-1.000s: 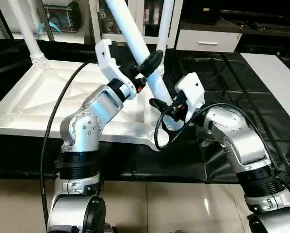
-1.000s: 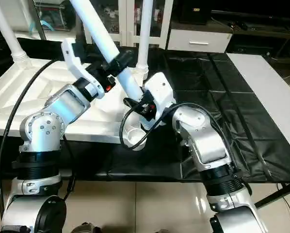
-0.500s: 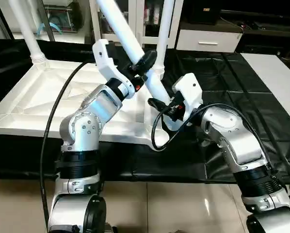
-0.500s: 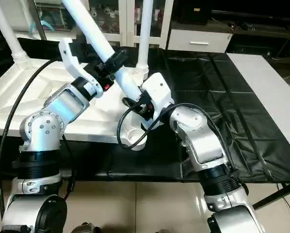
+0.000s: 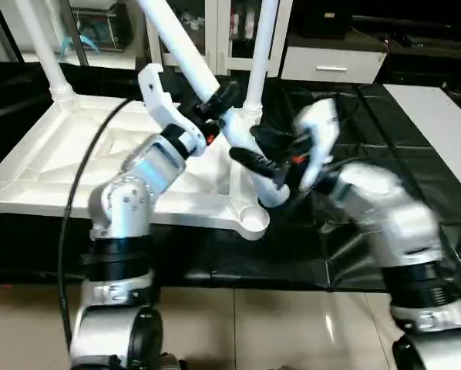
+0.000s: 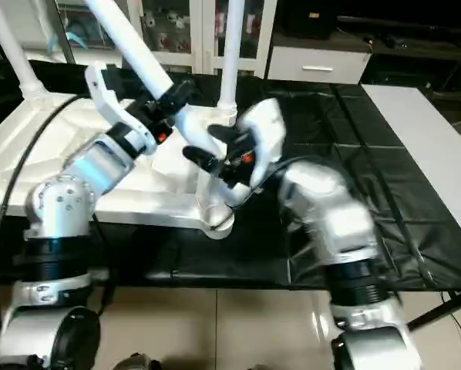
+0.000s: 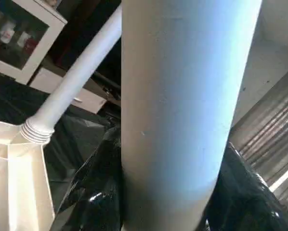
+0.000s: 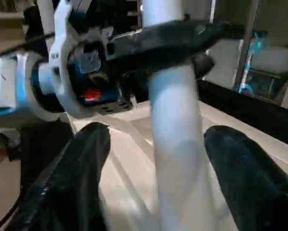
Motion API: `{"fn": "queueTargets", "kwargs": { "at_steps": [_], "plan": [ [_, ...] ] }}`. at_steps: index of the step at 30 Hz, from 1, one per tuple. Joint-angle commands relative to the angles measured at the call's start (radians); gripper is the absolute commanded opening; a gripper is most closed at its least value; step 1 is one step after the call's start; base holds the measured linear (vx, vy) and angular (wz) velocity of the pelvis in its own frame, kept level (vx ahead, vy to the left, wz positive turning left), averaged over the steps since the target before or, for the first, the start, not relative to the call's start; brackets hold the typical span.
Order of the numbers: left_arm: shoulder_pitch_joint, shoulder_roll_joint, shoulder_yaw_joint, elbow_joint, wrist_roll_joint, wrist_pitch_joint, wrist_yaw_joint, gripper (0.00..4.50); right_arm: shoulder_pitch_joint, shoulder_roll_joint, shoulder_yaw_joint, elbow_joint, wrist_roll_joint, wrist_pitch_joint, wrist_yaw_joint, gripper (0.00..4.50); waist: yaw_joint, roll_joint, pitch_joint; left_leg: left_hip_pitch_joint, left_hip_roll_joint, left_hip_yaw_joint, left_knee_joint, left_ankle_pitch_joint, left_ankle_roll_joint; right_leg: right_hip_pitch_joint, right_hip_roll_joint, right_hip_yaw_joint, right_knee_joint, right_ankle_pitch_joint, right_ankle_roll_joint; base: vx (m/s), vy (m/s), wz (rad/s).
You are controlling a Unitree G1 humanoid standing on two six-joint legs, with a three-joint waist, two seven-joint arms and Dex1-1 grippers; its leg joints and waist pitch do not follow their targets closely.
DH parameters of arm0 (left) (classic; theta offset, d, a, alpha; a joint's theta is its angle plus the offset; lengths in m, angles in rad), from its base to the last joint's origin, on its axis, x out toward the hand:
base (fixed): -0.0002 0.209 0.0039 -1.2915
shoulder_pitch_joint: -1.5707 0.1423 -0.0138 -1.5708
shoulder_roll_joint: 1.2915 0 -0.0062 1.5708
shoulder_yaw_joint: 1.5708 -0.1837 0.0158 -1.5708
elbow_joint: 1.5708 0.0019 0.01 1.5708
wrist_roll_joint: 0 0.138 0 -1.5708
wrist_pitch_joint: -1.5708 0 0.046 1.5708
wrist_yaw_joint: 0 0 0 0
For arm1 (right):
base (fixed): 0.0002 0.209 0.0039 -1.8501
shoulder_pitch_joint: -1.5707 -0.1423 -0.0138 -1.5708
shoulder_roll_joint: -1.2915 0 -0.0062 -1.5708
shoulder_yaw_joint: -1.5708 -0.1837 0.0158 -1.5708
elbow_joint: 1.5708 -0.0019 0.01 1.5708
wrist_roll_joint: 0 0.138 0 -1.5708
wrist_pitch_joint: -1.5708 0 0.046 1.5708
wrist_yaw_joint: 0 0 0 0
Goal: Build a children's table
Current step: Insert table leg to table base
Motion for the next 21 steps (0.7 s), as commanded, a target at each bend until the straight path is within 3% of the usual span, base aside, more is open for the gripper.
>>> {"fn": "queueTargets", "kwargs": {
  "at_steps": [1,2,4,5,10,16,21],
  "plan": [
    [-0.042,0.026,-0.008,-0.012,-0.041,0.042,-0.056,1.80,-0.042,-0.045,-0.080,0.015,0.066,0.079,0.018,3.80,-0.002,0.012,-0.086,0.033,0.005,-0.008,-0.071,-0.204,-0.002,0.057,-0.024,0.024,-0.065,-0.077,-0.233,0.000,0.000,0.00],
    [-0.056,0.058,-0.007,-0.025,-0.080,0.089,-0.102,1.80,-0.068,-0.096,-0.123,0.061,0.092,0.123,0.046,3.85,0.001,0.008,-0.085,0.033,0.006,-0.008,-0.071,-0.203,-0.012,0.053,-0.023,0.023,-0.066,-0.096,-0.237,0.000,0.000,0.00],
    [-0.063,0.074,-0.009,-0.032,-0.100,0.115,-0.126,1.80,-0.079,-0.125,-0.138,0.086,0.101,0.145,0.066,4.02,0.005,0.013,-0.083,0.035,0.006,-0.007,-0.070,-0.214,-0.024,0.050,-0.025,0.023,-0.066,-0.122,-0.237,0.000,0.000,0.00],
    [-0.066,0.082,-0.012,-0.036,-0.108,0.127,-0.138,1.80,-0.082,-0.143,-0.140,0.098,0.104,0.156,0.083,4.08,0.005,0.010,-0.081,0.032,0.006,-0.007,-0.072,-0.216,-0.025,0.053,-0.025,0.023,-0.069,-0.127,-0.234,0.000,0.000,0.00],
    [-0.078,0.095,-0.011,-0.037,-0.136,0.160,-0.170,1.80,-0.110,-0.172,-0.177,0.144,0.154,0.235,0.080,4.11,0.002,0.003,-0.085,0.027,0.005,-0.006,-0.069,-0.177,-0.010,0.058,-0.029,0.023,-0.068,-0.120,-0.240,0.000,0.000,0.00],
    [-0.091,0.116,-0.011,-0.018,-0.177,0.206,-0.213,1.80,-0.126,-0.177,-0.170,0.151,0.189,0.294,0.109,4.11,0.004,0.002,-0.086,0.030,0.006,-0.005,-0.067,-0.166,-0.008,0.056,-0.027,0.022,-0.066,-0.110,-0.244,0.000,0.000,0.00],
    [-0.104,0.137,-0.027,-0.005,-0.177,0.219,-0.253,1.80,-0.130,-0.175,-0.132,0.139,0.193,0.320,0.147,4.11,0.008,0.004,-0.086,0.030,0.006,-0.006,-0.069,-0.172,-0.013,0.057,-0.029,0.021,-0.066,-0.119,-0.240,0.000,0.000,0.00]
  ]
}}
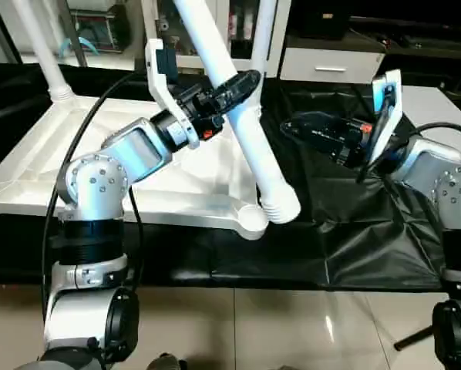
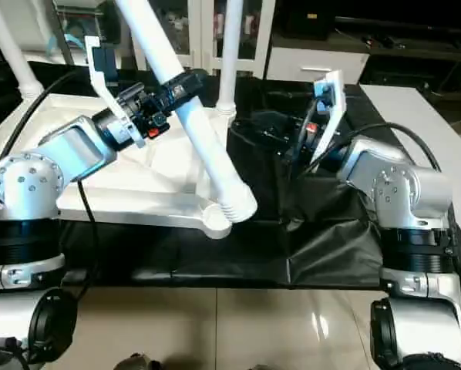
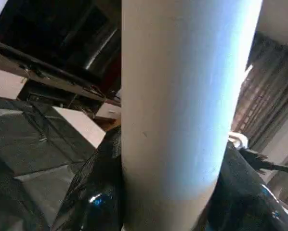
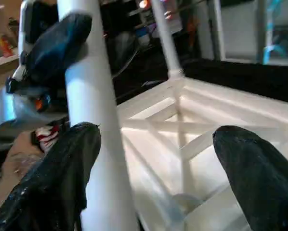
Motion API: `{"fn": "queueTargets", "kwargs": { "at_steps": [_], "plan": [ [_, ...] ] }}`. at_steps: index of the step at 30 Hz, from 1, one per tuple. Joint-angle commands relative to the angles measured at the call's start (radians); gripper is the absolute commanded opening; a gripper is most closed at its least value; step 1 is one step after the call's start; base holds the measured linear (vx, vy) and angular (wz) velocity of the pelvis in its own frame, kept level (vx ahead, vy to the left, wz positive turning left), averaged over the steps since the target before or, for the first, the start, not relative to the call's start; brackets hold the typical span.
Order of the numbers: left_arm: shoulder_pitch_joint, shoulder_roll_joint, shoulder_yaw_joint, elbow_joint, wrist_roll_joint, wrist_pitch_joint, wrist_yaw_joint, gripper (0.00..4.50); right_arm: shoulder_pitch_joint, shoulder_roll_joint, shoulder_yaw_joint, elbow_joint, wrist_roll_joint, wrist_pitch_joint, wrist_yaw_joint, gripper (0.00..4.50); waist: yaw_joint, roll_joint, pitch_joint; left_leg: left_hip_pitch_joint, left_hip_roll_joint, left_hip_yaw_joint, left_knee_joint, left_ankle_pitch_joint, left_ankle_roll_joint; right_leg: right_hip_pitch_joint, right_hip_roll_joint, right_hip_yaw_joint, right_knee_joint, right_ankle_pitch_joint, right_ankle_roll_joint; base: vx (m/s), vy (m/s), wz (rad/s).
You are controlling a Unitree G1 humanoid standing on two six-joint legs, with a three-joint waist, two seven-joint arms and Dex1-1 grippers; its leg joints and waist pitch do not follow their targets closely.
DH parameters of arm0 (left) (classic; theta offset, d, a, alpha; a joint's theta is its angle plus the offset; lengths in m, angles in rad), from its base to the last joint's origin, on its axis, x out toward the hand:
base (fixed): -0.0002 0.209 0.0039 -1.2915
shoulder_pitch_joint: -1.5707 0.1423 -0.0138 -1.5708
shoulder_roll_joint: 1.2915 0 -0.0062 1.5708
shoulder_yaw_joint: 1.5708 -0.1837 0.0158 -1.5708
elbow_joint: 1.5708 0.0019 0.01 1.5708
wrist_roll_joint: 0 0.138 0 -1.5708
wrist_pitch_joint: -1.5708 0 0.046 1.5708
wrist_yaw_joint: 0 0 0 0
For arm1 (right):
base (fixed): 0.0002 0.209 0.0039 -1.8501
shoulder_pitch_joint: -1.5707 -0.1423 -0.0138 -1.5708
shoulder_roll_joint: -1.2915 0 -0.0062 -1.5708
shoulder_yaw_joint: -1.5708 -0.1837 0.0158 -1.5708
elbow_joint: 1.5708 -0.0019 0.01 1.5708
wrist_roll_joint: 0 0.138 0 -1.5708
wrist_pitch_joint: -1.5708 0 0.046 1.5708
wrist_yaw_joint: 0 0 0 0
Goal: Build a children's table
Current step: Insert table leg to table base
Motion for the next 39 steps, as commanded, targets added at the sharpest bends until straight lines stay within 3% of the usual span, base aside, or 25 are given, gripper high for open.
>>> {"fn": "queueTargets", "kwargs": {
  "at_steps": [1,4,6,7,9,11,13,15,21,28,35,36,39],
  "plan": [
    [-0.031,0.011,-0.021,0.002,-0.012,0.019,-0.036,1.80,-0.014,-0.008,0.019,-0.016,0.014,0.019,0.019,4.11,0.004,0.004,-0.086,0.029,0.007,-0.007,-0.069,-0.169,-0.016,0.054,-0.028,0.021,-0.066,-0.119,-0.238,0.000,0.000,0.00],
    [-0.021,0.048,-0.078,-0.019,0.012,0.008,-0.135,1.80,-0.013,-0.013,0.075,-0.032,-0.013,0.011,0.041,4.11,0.004,0.007,-0.086,0.029,0.008,-0.007,-0.070,-0.169,-0.021,0.053,-0.028,0.021,-0.065,-0.121,-0.236,0.000,0.000,0.00],
    [-0.003,0.090,-0.155,-0.050,0.046,-0.020,-0.255,1.80,-0.009,-0.012,0.121,-0.051,-0.027,0.008,0.063,4.11,0.005,0.008,-0.086,0.030,0.008,-0.008,-0.072,-0.173,-0.024,0.052,-0.029,0.021,-0.065,-0.129,-0.230,0.000,0.000,0.00],
    [0.002,0.106,-0.188,-0.062,0.054,-0.032,-0.311,1.80,-0.007,-0.012,0.139,-0.061,-0.029,0.010,0.075,4.11,0.002,0.004,-0.085,0.029,0.009,-0.006,-0.073,-0.174,-0.026,0.052,-0.029,0.022,-0.065,-0.126,-0.231,0.000,0.000,0.00],
    [0.002,0.106,-0.188,-0.062,0.054,-0.032,-0.311,1.80,-0.007,-0.012,0.139,-0.061,-0.029,0.010,0.075,4.11,0.001,0.006,-0.084,0.029,0.010,-0.007,-0.073,-0.174,-0.031,0.052,-0.030,0.023,-0.062,-0.120,-0.233,0.000,0.000,0.00],
    [-0.001,0.130,-0.246,-0.078,0.064,-0.041,-0.404,1.80,0.002,-0.022,0.186,-0.078,-0.044,0.004,0.111,4.11,0.002,-0.003,-0.084,0.029,0.011,-0.006,-0.074,-0.172,-0.029,0.054,-0.031,0.024,-0.062,-0.123,-0.235,0.000,0.000,0.00],
    [-0.005,0.139,-0.270,-0.079,0.074,-0.050,-0.439,1.80,0.006,-0.026,0.205,-0.084,-0.052,0.002,0.129,4.11,0.005,0.003,-0.083,0.030,0.011,-0.006,-0.074,-0.183,-0.030,0.051,-0.032,0.024,-0.064,-0.149,-0.228,0.000,0.000,0.00],
    [-0.021,0.145,-0.306,-0.059,0.104,-0.086,-0.495,1.80,0.016,-0.037,0.243,-0.097,-0.060,-0.009,0.175,4.11,0.005,-0.001,-0.083,0.031,0.012,-0.006,-0.074,-0.189,-0.032,0.051,-0.033,0.025,-0.065,-0.158,-0.228,0.000,0.000,0.00],
    [-0.048,0.136,-0.337,-0.006,0.147,-0.150,-0.568,1.79,0.048,-0.057,0.306,-0.128,-0.088,-0.078,0.261,4.11,0.010,-0.003,-0.084,0.029,0.012,-0.005,-0.072,-0.169,-0.023,0.051,-0.036,0.027,-0.063,-0.138,-0.233,0.000,0.000,0.00],
    [-0.052,0.126,-0.326,0.018,0.163,-0.178,-0.588,1.79,0.056,-0.038,0.294,-0.124,-0.081,-0.106,0.277,4.11,0.006,-0.005,-0.085,0.027,0.011,-0.005,-0.070,-0.172,-0.013,0.054,-0.035,0.027,-0.061,-0.140,-0.241,0.000,0.000,0.00],
    [-0.061,0.136,-0.341,0.030,0.173,-0.198,-0.641,1.79,0.042,-0.054,0.350,-0.089,-0.140,-0.155,0.303,4.11,0.003,-0.004,-0.084,0.030,0.012,-0.005,-0.071,-0.179,-0.015,0.051,-0.033,0.026,-0.061,-0.149,-0.246,0.000,0.000,0.00],
    [-0.062,0.135,-0.341,0.031,0.173,-0.199,-0.641,1.79,0.040,-0.052,0.357,-0.085,-0.147,-0.159,0.304,3.84,0.003,-0.004,-0.084,0.028,0.012,-0.005,-0.071,-0.176,-0.015,0.052,-0.034,0.026,-0.061,-0.141,-0.249,0.000,0.000,0.00],
    [-0.065,0.131,-0.340,0.034,0.173,-0.202,-0.642,1.79,0.036,-0.048,0.371,-0.077,-0.158,-0.163,0.306,3.77,0.003,-0.004,-0.085,0.028,0.012,-0.005,-0.070,-0.171,-0.012,0.053,-0.034,0.026,-0.060,-0.134,-0.251,0.000,0.000,0.00]
  ]
}}
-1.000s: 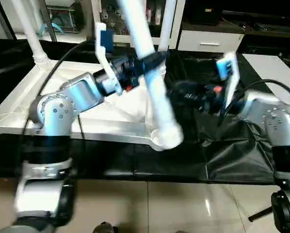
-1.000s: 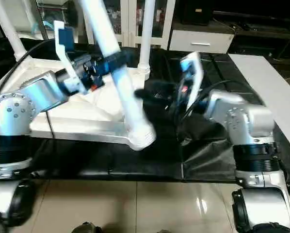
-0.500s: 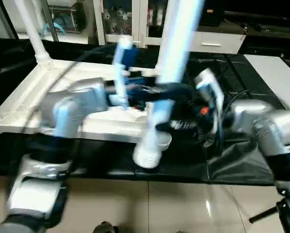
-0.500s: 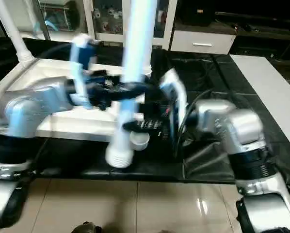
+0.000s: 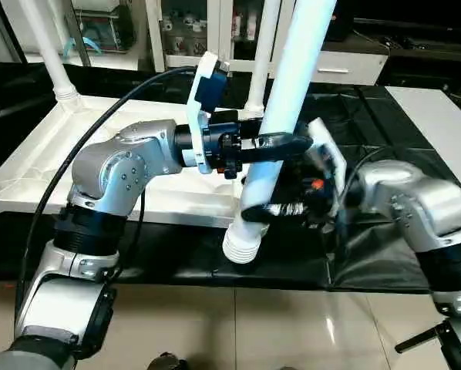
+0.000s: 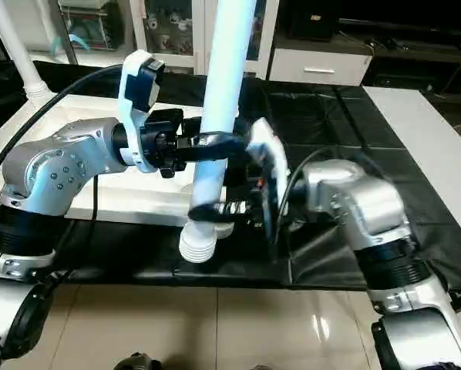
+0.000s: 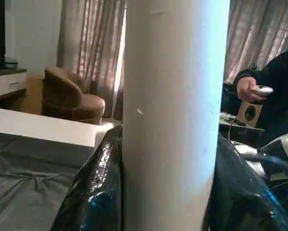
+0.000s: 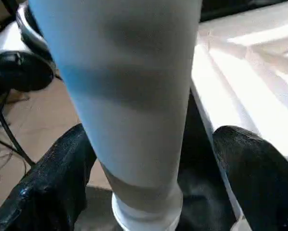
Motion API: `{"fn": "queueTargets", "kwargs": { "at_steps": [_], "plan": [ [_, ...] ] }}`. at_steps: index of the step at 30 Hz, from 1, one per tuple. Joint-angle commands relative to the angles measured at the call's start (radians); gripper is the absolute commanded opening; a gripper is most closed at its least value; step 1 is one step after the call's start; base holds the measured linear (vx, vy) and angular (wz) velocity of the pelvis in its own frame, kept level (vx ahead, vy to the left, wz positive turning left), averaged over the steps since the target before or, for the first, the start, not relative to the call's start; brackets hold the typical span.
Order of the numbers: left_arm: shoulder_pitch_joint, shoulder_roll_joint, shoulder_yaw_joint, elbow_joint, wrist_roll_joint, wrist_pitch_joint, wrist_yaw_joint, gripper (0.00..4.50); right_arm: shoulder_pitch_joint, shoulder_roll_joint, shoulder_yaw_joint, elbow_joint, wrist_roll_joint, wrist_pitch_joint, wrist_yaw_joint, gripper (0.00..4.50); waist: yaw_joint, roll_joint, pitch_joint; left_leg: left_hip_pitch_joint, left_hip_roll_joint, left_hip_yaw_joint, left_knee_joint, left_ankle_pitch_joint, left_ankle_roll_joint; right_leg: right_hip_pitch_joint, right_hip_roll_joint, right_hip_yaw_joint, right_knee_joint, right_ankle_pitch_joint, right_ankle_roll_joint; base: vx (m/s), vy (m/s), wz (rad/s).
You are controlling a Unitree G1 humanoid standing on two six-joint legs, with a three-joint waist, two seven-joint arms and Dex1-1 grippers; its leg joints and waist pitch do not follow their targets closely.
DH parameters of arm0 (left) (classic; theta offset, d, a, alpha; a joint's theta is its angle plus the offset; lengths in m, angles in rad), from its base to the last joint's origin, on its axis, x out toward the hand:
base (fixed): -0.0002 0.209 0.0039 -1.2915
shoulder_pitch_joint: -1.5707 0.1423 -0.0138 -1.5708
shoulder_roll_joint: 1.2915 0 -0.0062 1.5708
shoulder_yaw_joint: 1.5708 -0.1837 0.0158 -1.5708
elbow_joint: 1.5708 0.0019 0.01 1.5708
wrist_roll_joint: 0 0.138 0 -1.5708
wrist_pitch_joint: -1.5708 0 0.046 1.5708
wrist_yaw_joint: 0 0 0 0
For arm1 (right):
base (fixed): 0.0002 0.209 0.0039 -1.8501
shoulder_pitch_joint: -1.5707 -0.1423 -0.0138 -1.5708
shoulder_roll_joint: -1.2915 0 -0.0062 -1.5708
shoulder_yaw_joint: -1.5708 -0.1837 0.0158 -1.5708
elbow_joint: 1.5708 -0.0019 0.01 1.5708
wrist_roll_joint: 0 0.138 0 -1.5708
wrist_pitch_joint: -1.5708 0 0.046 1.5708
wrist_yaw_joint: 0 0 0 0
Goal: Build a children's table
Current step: Insert table leg to table base
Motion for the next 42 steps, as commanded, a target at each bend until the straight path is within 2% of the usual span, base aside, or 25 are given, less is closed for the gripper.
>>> {"fn": "queueTargets", "kwargs": {
  "at_steps": [1,2,5,6,11,12,16,19,27,29,31,33,35,36,37,38,39,41,42],
  "plan": [
    [-0.031,-0.003,-0.006,0.004,0.009,-0.015,-0.010,1.79,-0.019,-0.001,0.013,0.016,-0.021,-0.021,0.004,3.72,0.001,-0.007,-0.085,0.027,0.012,-0.006,-0.070,-0.170,-0.009,0.053,-0.033,0.026,-0.061,-0.132,-0.251,0.000,0.000,0.00],
    [-0.032,-0.004,-0.005,0.006,0.012,-0.016,-0.012,1.79,-0.020,0.001,0.016,0.019,-0.023,-0.024,0.004,3.42,0.001,-0.006,-0.085,0.027,0.012,-0.006,-0.070,-0.171,-0.009,0.053,-0.034,0.026,-0.061,-0.135,-0.252,0.000,0.000,0.00],
    [-0.031,-0.007,-0.003,0.007,0.015,-0.019,-0.017,1.79,-0.025,0.010,0.026,0.028,-0.033,-0.032,0.006,3.28,0.001,-0.007,-0.085,0.027,0.012,-0.006,-0.070,-0.167,-0.003,0.053,-0.033,0.026,-0.061,-0.133,-0.253,0.000,0.000,0.00],
    [-0.031,-0.007,-0.003,0.007,0.016,-0.018,-0.019,1.79,-0.027,0.014,0.029,0.032,-0.037,-0.036,0.008,3.04,0.001,-0.005,-0.085,0.027,0.012,-0.006,-0.069,-0.167,-0.003,0.053,-0.034,0.026,-0.060,-0.131,-0.254,0.000,0.000,0.00],
    [-0.023,-0.006,-0.010,-0.003,0.018,-0.013,-0.029,1.79,-0.039,0.029,0.028,0.045,-0.044,-0.047,0.015,2.84,0.001,-0.004,-0.085,0.027,0.013,-0.006,-0.069,-0.166,0.000,0.053,-0.033,0.025,-0.059,-0.126,-0.256,0.000,0.000,0.00],
    [-0.023,-0.008,-0.009,-0.001,0.021,-0.014,-0.029,1.79,-0.040,0.031,0.027,0.046,-0.043,-0.047,0.018,2.61,0.001,-0.005,-0.085,0.027,0.012,-0.006,-0.069,-0.166,0.000,0.053,-0.033,0.025,-0.059,-0.125,-0.257,0.000,0.000,0.00],
    [-0.027,-0.014,-0.006,0.007,0.023,-0.020,-0.027,1.79,-0.041,0.033,0.031,0.045,-0.041,-0.050,0.026,2.41,0.002,-0.003,-0.085,0.028,0.013,-0.006,-0.070,-0.168,-0.001,0.053,-0.033,0.026,-0.059,-0.125,-0.257,0.000,0.000,0.00],
    [-0.031,-0.021,0.000,0.019,0.025,-0.027,-0.023,1.79,-0.038,0.037,0.033,0.042,-0.038,-0.050,0.026,2.05,0.002,-0.001,-0.086,0.028,0.012,-0.006,-0.069,-0.165,-0.002,0.053,-0.033,0.025,-0.059,-0.117,-0.259,0.000,0.000,0.00],
    [-0.031,-0.024,0.004,0.025,0.037,-0.034,-0.021,1.79,-0.028,0.045,0.022,0.045,-0.043,-0.054,0.025,1.88,0.003,-0.002,-0.086,0.028,0.012,-0.006,-0.069,-0.167,0.002,0.054,-0.034,0.025,-0.059,-0.115,-0.265,0.000,0.000,0.00],
    [-0.033,-0.029,0.009,0.043,0.071,-0.055,0.025,1.79,-0.025,0.050,0.011,0.047,-0.042,-0.057,0.011,1.88,0.002,0.000,-0.087,0.028,0.013,-0.007,-0.069,-0.169,0.001,0.053,-0.033,0.025,-0.059,-0.110,-0.264,0.000,0.000,0.00],
    [-0.034,-0.029,0.014,0.053,0.074,-0.053,0.033,2.49,-0.024,0.052,0.007,0.048,-0.042,-0.058,0.006,1.87,0.003,-0.002,-0.086,0.028,0.012,-0.007,-0.069,-0.171,0.000,0.055,-0.033,0.025,-0.060,-0.114,-0.263,0.000,0.000,0.00],
    [-0.038,-0.029,0.044,0.077,0.046,-0.023,0.035,2.51,-0.018,0.052,-0.005,0.048,-0.044,-0.062,-0.005,1.87,0.002,0.000,-0.087,0.028,0.011,-0.006,-0.069,-0.172,-0.001,0.053,-0.032,0.025,-0.059,-0.113,-0.262,0.000,0.000,0.00],
    [-0.040,-0.033,0.065,0.085,0.028,-0.013,0.040,2.76,-0.014,0.050,-0.010,0.048,-0.046,-0.066,-0.009,1.86,0.001,-0.001,-0.087,0.028,0.010,-0.006,-0.068,-0.170,-0.002,0.054,-0.032,0.025,-0.059,-0.110,-0.264,0.000,0.000,0.00],
    [-0.040,-0.032,0.069,0.089,0.038,-0.032,0.046,2.88,-0.012,0.050,-0.014,0.049,-0.049,-0.070,-0.016,1.85,0.003,0.006,-0.087,0.029,0.011,-0.008,-0.068,-0.171,-0.004,0.055,-0.034,0.025,-0.058,-0.110,-0.268,0.000,0.000,0.00],
    [-0.040,-0.030,0.070,0.091,0.048,-0.047,0.049,2.94,-0.011,0.051,-0.016,0.050,-0.052,-0.073,-0.021,1.85,0.001,0.002,-0.088,0.028,0.011,-0.007,-0.068,-0.172,-0.004,0.055,-0.032,0.025,-0.059,-0.105,-0.267,0.000,0.000,0.00],
    [-0.040,-0.030,0.071,0.092,0.050,-0.052,0.051,3.00,-0.010,0.051,-0.017,0.051,-0.052,-0.074,-0.022,1.85,0.002,0.002,-0.088,0.028,0.011,-0.008,-0.069,-0.173,-0.003,0.056,-0.033,0.024,-0.060,-0.104,-0.266,0.000,0.000,0.00],
    [-0.044,-0.032,0.091,0.120,0.083,-0.115,0.083,3.10,-0.007,0.056,-0.028,0.065,-0.066,-0.092,-0.051,1.85,0.002,0.000,-0.087,0.027,0.011,-0.008,-0.069,-0.174,-0.003,0.056,-0.033,0.024,-0.060,-0.109,-0.263,0.000,0.000,0.00],
    [-0.049,-0.031,0.103,0.139,0.094,-0.135,0.099,3.18,-0.007,0.061,-0.036,0.076,-0.077,-0.103,-0.074,1.85,0.000,-0.001,-0.088,0.028,0.010,-0.007,-0.068,-0.173,-0.006,0.054,-0.033,0.025,-0.062,-0.116,-0.256,0.000,0.000,0.00],
    [-0.053,-0.016,0.123,0.156,0.106,-0.161,0.113,3.18,-0.015,0.080,-0.055,0.116,-0.104,-0.131,-0.140,1.85,0.001,0.002,-0.088,0.028,0.009,-0.008,-0.068,-0.171,-0.008,0.056,-0.034,0.025,-0.061,-0.117,-0.255,0.000,0.000,0.00]
  ]
}}
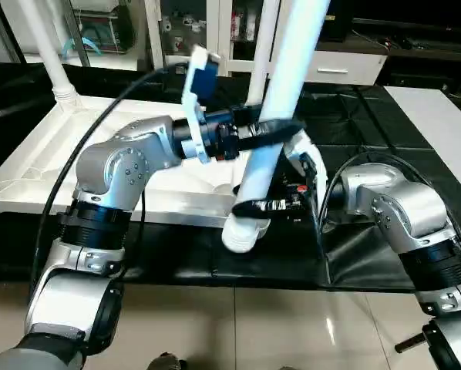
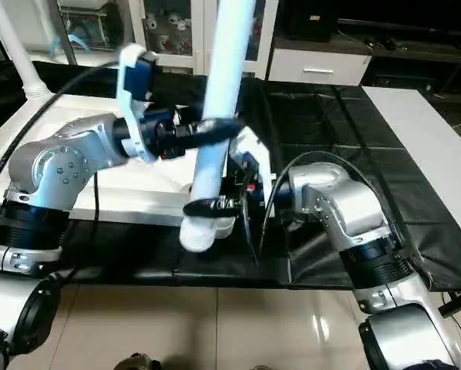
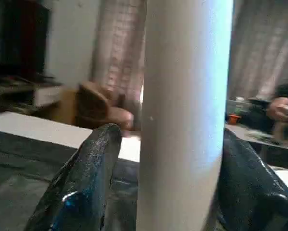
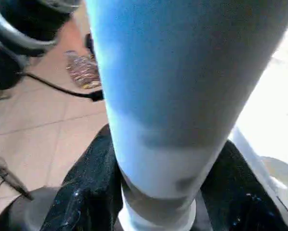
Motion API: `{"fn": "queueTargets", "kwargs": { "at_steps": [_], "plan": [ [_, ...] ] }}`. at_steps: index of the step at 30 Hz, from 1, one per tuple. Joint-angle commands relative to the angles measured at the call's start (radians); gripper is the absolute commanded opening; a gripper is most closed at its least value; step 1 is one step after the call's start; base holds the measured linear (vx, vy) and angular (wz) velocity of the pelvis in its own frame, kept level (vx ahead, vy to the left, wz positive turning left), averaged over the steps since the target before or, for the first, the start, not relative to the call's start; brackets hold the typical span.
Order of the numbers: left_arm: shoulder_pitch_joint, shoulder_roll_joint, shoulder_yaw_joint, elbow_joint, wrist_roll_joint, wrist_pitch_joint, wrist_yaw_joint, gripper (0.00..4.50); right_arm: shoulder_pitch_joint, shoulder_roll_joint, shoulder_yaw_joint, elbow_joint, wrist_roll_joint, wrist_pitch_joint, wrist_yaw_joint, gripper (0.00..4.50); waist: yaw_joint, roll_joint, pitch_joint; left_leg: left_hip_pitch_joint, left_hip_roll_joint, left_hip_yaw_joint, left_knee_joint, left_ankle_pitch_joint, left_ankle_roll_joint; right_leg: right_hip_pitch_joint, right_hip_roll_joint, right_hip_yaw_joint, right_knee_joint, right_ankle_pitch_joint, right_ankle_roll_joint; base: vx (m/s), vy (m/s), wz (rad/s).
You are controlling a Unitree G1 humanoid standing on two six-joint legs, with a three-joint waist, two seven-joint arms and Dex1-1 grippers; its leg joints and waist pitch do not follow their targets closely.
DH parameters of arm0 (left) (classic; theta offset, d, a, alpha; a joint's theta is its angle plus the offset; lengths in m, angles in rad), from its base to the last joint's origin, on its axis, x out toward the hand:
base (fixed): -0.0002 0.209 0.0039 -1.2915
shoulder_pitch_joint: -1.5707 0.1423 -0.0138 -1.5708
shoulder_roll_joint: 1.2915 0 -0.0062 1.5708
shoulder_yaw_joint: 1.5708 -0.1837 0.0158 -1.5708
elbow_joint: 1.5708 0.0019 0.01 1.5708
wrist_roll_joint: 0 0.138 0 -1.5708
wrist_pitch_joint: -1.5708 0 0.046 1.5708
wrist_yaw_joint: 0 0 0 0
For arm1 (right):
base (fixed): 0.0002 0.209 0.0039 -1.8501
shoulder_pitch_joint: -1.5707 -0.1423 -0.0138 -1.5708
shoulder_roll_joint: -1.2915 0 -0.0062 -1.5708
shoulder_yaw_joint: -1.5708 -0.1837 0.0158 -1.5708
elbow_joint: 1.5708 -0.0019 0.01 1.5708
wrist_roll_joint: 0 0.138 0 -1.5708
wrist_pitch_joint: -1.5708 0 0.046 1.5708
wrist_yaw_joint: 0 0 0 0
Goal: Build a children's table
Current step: Insert table leg to table base
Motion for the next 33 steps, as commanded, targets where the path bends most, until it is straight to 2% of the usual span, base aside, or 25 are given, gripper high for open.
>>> {"fn": "queueTargets", "kwargs": {
  "at_steps": [1,4,5,6,8,9,10,11,12,13,14,16,19,23,24,25,26,27,28,29,30,32,33],
  "plan": [
    [-0.030,0.030,0.067,0.034,0.024,-0.043,0.048,3.18,-0.016,0.026,-0.053,0.068,-0.053,-0.064,-0.117,1.85,0.000,0.003,-0.088,0.026,0.009,-0.007,-0.068,-0.167,-0.014,0.051,-0.035,0.025,-0.061,-0.118,-0.252,0.000,0.000,0.00],
    [-0.036,0.049,0.108,0.051,0.024,-0.057,0.069,3.18,-0.027,0.044,-0.079,0.118,-0.075,-0.088,-0.193,1.85,-0.005,0.004,-0.088,0.027,0.007,-0.008,-0.070,-0.180,-0.032,0.053,-0.033,0.023,-0.063,-0.136,-0.248,0.000,0.000,0.00],
    [-0.025,0.089,0.106,0.064,0.054,-0.069,0.068,3.18,-0.031,0.055,-0.104,0.149,-0.084,-0.110,-0.249,1.85,-0.006,0.004,-0.088,0.030,0.008,-0.008,-0.070,-0.183,-0.034,0.053,-0.031,0.023,-0.061,-0.130,-0.247,0.000,0.000,0.00],
    [-0.019,0.102,0.097,0.068,0.068,-0.075,0.065,3.18,-0.031,0.058,-0.112,0.156,-0.087,-0.117,-0.263,1.85,-0.007,0.007,-0.089,0.031,0.007,-0.008,-0.071,-0.183,-0.035,0.051,-0.030,0.023,-0.060,-0.134,-0.236,0.000,0.000,0.00],
    [-0.006,0.126,0.065,0.069,0.105,-0.091,0.053,3.18,-0.032,0.062,-0.123,0.169,-0.093,-0.131,-0.286,1.84,-0.007,0.007,-0.088,0.031,0.008,-0.008,-0.071,-0.176,-0.034,0.051,-0.030,0.025,-0.059,-0.115,-0.238,0.000,0.000,0.00],
    [0.024,0.169,-0.011,0.059,0.179,-0.115,0.021,3.18,-0.034,0.068,-0.141,0.187,-0.100,-0.150,-0.320,1.84,-0.006,0.002,-0.088,0.034,0.011,-0.006,-0.072,-0.175,-0.029,0.049,-0.029,0.024,-0.059,-0.105,-0.241,0.000,0.000,0.00],
    [0.049,0.204,-0.077,0.044,0.238,-0.132,-0.009,3.18,-0.035,0.071,-0.156,0.200,-0.104,-0.160,-0.345,1.84,-0.002,0.006,-0.089,0.034,0.013,-0.010,-0.073,-0.171,-0.027,0.048,-0.033,0.023,-0.059,-0.113,-0.235,0.000,0.000,0.00],
    [0.076,0.235,-0.147,0.027,0.295,-0.149,-0.040,3.18,-0.036,0.073,-0.166,0.210,-0.108,-0.169,-0.362,1.84,-0.007,0.007,-0.087,0.032,0.013,-0.009,-0.075,-0.177,-0.027,0.047,-0.031,0.024,-0.059,-0.126,-0.227,0.000,0.000,0.00],
    [0.076,0.235,-0.147,0.027,0.295,-0.149,-0.040,3.18,-0.036,0.073,-0.166,0.210,-0.108,-0.169,-0.362,1.84,-0.007,0.005,-0.087,0.035,0.014,-0.007,-0.075,-0.181,-0.032,0.046,-0.032,0.025,-0.059,-0.140,-0.220,0.000,0.000,0.00],
    [0.122,0.274,-0.273,0.011,0.406,-0.206,-0.077,3.18,-0.029,0.071,-0.173,0.211,-0.109,-0.174,-0.364,1.84,-0.003,0.008,-0.087,0.036,0.015,-0.007,-0.076,-0.180,-0.035,0.044,-0.034,0.026,-0.061,-0.135,-0.224,0.000,0.000,0.00],
    [0.122,0.274,-0.273,0.011,0.406,-0.206,-0.077,3.18,-0.029,0.071,-0.173,0.211,-0.109,-0.174,-0.364,1.84,-0.006,0.008,-0.086,0.033,0.014,-0.006,-0.077,-0.182,-0.037,0.046,-0.032,0.026,-0.059,-0.135,-0.217,0.000,0.000,0.00],
    [0.154,0.266,-0.350,0.050,0.488,-0.289,-0.080,3.18,-0.012,0.068,-0.173,0.177,-0.097,-0.157,-0.346,1.84,-0.004,0.013,-0.089,0.035,0.014,-0.007,-0.076,-0.176,-0.037,0.045,-0.033,0.026,-0.059,-0.115,-0.219,0.000,0.000,0.00],
    [0.154,0.266,-0.350,0.050,0.488,-0.289,-0.080,3.18,-0.012,0.068,-0.173,0.177,-0.097,-0.157,-0.346,1.84,-0.004,0.008,-0.090,0.030,0.012,-0.006,-0.075,-0.173,-0.041,0.049,-0.034,0.026,-0.053,-0.076,-0.237,0.000,0.000,0.00],
    [0.154,0.266,-0.350,0.050,0.488,-0.289,-0.080,3.18,-0.012,0.068,-0.173,0.177,-0.097,-0.157,-0.346,1.84,-0.006,0.007,-0.085,0.032,0.011,-0.005,-0.075,-0.209,-0.042,0.045,-0.035,0.027,-0.059,-0.132,-0.239,0.000,0.000,0.00],
    [0.157,0.250,-0.370,0.086,0.520,-0.329,-0.063,3.18,-0.005,0.067,-0.174,0.158,-0.089,-0.146,-0.339,1.84,-0.006,0.008,-0.084,0.032,0.011,-0.006,-0.077,-0.218,-0.042,0.046,-0.034,0.028,-0.063,-0.151,-0.233,0.000,0.000,0.00],
    [0.140,0.208,-0.405,0.211,0.570,-0.390,-0.035,3.18,0.010,0.063,-0.171,0.113,-0.071,-0.124,-0.318,1.84,-0.006,0.013,-0.085,0.033,0.012,-0.007,-0.076,-0.221,-0.047,0.046,-0.035,0.028,-0.061,-0.154,-0.227,0.000,0.000,0.00],
    [0.118,0.167,-0.438,0.346,0.626,-0.447,-0.005,3.18,0.024,0.059,-0.166,0.076,-0.057,-0.108,-0.301,1.84,-0.008,0.009,-0.081,0.032,0.006,-0.004,-0.077,-0.227,-0.038,0.045,-0.027,0.029,-0.073,-0.165,-0.213,0.000,0.000,0.00],
    [0.104,0.148,-0.458,0.423,0.654,-0.463,0.009,3.18,0.030,0.058,-0.163,0.063,-0.052,-0.106,-0.294,1.84,-0.003,0.012,-0.081,0.042,0.005,-0.003,-0.077,-0.268,-0.036,0.040,-0.027,0.031,-0.081,-0.202,-0.192,0.000,0.000,0.00],
    [0.104,0.148,-0.458,0.424,0.655,-0.464,0.009,3.18,0.030,0.058,-0.163,0.063,-0.052,-0.106,-0.293,1.84,-0.003,0.007,-0.084,0.036,0.006,-0.008,-0.078,-0.265,-0.039,0.049,-0.032,0.031,-0.076,-0.206,-0.186,0.000,0.000,0.00],
    [0.100,0.147,-0.469,0.446,0.669,-0.479,0.017,3.18,0.031,0.058,-0.161,0.065,-0.050,-0.110,-0.292,1.84,-0.001,0.007,-0.090,0.029,0.011,-0.014,-0.081,-0.242,-0.045,0.056,-0.040,0.029,-0.070,-0.191,-0.185,0.000,0.000,0.00],
    [0.096,0.143,-0.470,0.459,0.672,-0.476,0.027,3.02,0.031,0.058,-0.160,0.065,-0.050,-0.110,-0.291,1.84,-0.003,0.009,-0.091,0.031,0.013,-0.015,-0.080,-0.230,-0.048,0.052,-0.041,0.028,-0.067,-0.164,-0.198,0.000,0.000,0.00],
    [0.094,0.132,-0.469,0.487,0.675,-0.489,0.030,2.85,0.033,0.060,-0.158,0.063,-0.048,-0.109,-0.288,1.84,-0.004,0.007,-0.091,0.032,0.012,-0.011,-0.077,-0.220,-0.040,0.048,-0.038,0.027,-0.065,-0.114,-0.233,0.000,0.000,0.00],
    [0.094,0.132,-0.469,0.487,0.675,-0.489,0.030,2.85,0.033,0.060,-0.158,0.063,-0.048,-0.109,-0.288,1.84,-0.004,0.007,-0.089,0.032,0.012,-0.011,-0.077,-0.223,-0.036,0.048,-0.038,0.027,-0.065,-0.114,-0.239,0.000,0.000,0.00]
  ]
}}
